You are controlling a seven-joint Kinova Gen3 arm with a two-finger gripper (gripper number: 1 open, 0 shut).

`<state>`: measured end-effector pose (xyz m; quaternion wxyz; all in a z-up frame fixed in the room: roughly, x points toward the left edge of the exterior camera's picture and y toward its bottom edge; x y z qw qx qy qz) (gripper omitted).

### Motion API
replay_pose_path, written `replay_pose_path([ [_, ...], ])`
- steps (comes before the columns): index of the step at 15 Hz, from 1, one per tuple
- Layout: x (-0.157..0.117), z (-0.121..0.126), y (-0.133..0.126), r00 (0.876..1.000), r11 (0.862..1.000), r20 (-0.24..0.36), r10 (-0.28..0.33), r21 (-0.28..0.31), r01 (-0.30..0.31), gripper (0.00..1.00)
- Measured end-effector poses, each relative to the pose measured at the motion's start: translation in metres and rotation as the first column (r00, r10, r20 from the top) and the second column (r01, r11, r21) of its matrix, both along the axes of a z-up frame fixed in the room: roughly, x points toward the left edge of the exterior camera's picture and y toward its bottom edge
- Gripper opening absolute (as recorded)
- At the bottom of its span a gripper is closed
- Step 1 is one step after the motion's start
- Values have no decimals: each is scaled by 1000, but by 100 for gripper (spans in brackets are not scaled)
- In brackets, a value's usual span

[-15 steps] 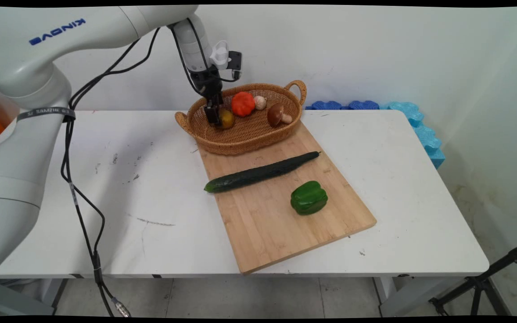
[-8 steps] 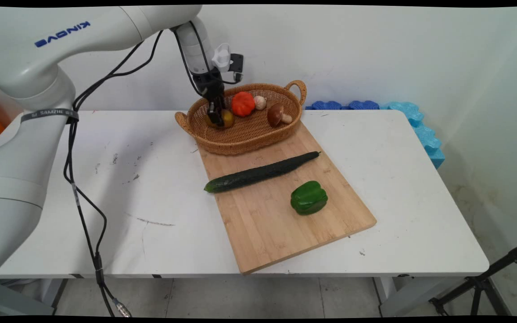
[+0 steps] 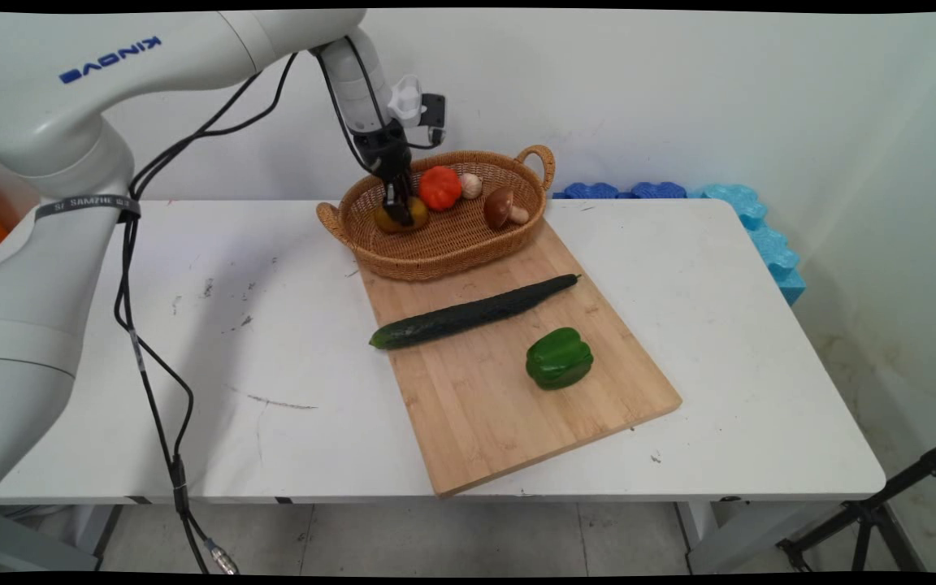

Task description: Place the picked object on the cutting board

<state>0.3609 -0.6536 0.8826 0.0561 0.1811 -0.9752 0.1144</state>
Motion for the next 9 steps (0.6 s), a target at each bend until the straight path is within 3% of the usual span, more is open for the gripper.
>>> replay_pose_path([
  [2,-7,16,6,1000,1000,-22,16,-20,-16,0],
  [6,-20,59,24,991,992,-93,101,-70,-107,0],
  [8,-34,89,40,973,984,-179,147,-71,-162,0],
  [9,-43,108,51,958,979,-227,175,-61,-193,0],
])
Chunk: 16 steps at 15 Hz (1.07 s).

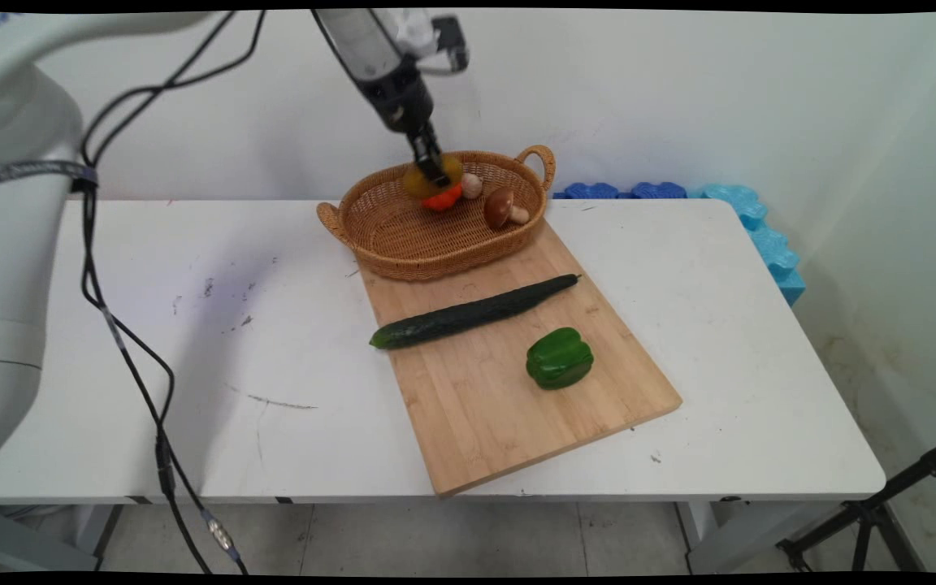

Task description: Place the picked object on the cutting board

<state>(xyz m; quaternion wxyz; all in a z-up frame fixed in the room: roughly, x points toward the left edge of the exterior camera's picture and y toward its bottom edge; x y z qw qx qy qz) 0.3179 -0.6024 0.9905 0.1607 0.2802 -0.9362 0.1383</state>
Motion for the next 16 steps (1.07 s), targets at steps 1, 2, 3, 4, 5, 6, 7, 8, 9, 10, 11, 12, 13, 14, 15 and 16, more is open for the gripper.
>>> replay_pose_path([
  [1,-6,18,11,999,1000,-38,28,3,-28,0],
  [2,-12,37,24,995,998,-79,64,10,-64,0],
  [3,-16,52,35,989,995,-111,96,20,-95,0],
  [4,-19,60,43,984,993,-131,118,27,-115,0],
  [5,-21,72,54,975,988,-160,152,39,-148,0],
  [6,-22,85,68,961,981,-193,195,54,-188,0],
  [7,-21,93,82,946,970,-216,241,71,-231,0],
  [8,-19,99,93,933,961,-228,277,86,-264,0],
  [9,-20,101,101,926,956,-238,293,95,-278,0],
  [10,-28,105,110,919,953,-252,302,110,-283,0],
  [11,-31,107,124,910,947,-266,320,126,-296,0],
  [12,-35,106,138,901,940,-271,337,142,-309,0],
  [13,-38,104,150,897,937,-276,346,156,-313,0],
  [14,-43,97,163,893,933,-276,354,172,-317,0],
  [15,-44,89,175,889,927,-272,369,183,-328,0],
  [16,-44,82,184,884,920,-267,383,191,-341,0],
])
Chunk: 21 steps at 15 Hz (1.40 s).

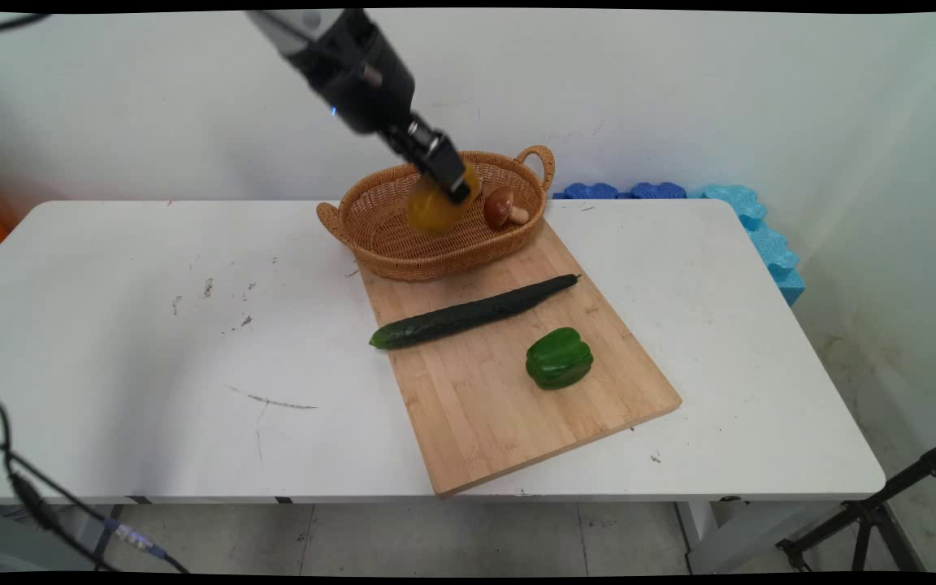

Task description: Place the picked object on the cutting board

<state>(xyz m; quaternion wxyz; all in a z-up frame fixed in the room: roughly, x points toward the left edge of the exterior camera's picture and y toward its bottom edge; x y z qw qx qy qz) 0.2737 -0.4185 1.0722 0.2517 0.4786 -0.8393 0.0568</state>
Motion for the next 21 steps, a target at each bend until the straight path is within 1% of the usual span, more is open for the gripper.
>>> replay_pose_path([
  [2,1,-14,13,1000,1000,7,20,12,-20,0],
  [4,0,-37,28,999,999,17,35,28,-35,0],
  [8,-8,-81,47,999,998,29,36,54,-38,0],
  [10,-16,-99,54,999,998,31,21,56,-23,0],
  [12,-25,-111,59,1000,998,30,4,55,-5,0],
  [15,-48,-131,67,999,998,24,-47,42,46,0],
  [17,-62,-145,69,997,996,25,-80,30,79,0],
  [18,-64,-150,71,996,996,27,-84,25,83,0],
  [21,-77,-166,70,991,992,44,-124,11,123,0],
])
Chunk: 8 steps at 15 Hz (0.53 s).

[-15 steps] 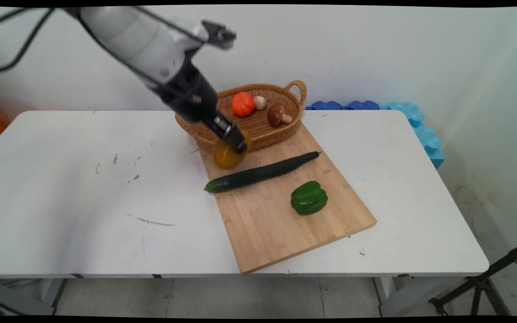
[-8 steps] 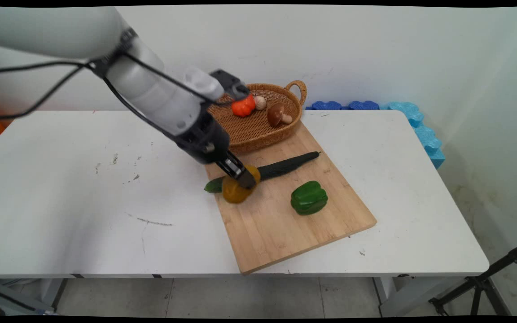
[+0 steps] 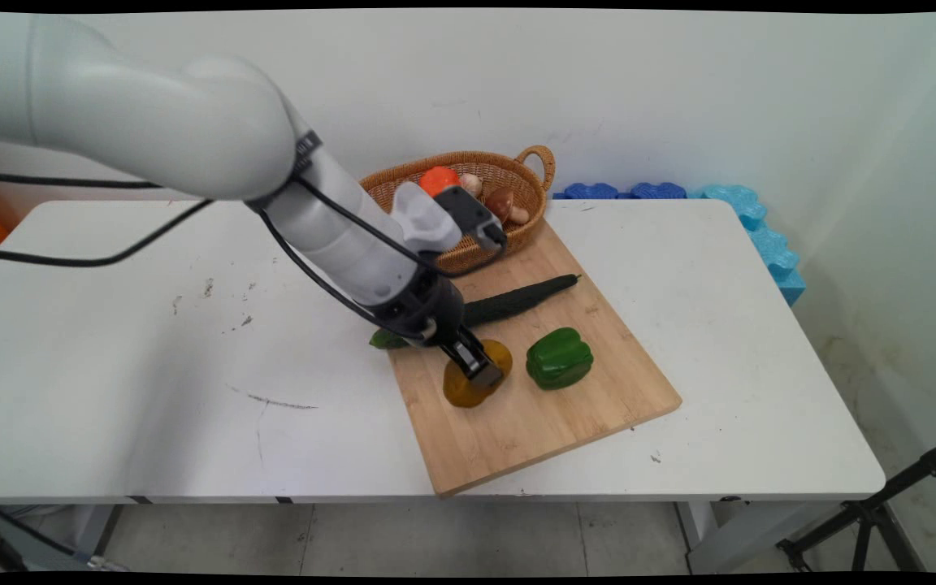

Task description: Place the picked object on the cutting board

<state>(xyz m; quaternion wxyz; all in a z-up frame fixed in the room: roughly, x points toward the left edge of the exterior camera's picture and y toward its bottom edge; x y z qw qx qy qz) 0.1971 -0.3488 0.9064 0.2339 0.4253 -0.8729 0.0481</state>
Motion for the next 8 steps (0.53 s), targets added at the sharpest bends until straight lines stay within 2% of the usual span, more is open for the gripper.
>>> replay_pose_path([
  [8,-14,-29,-3,996,997,52,-76,-24,77,0],
])
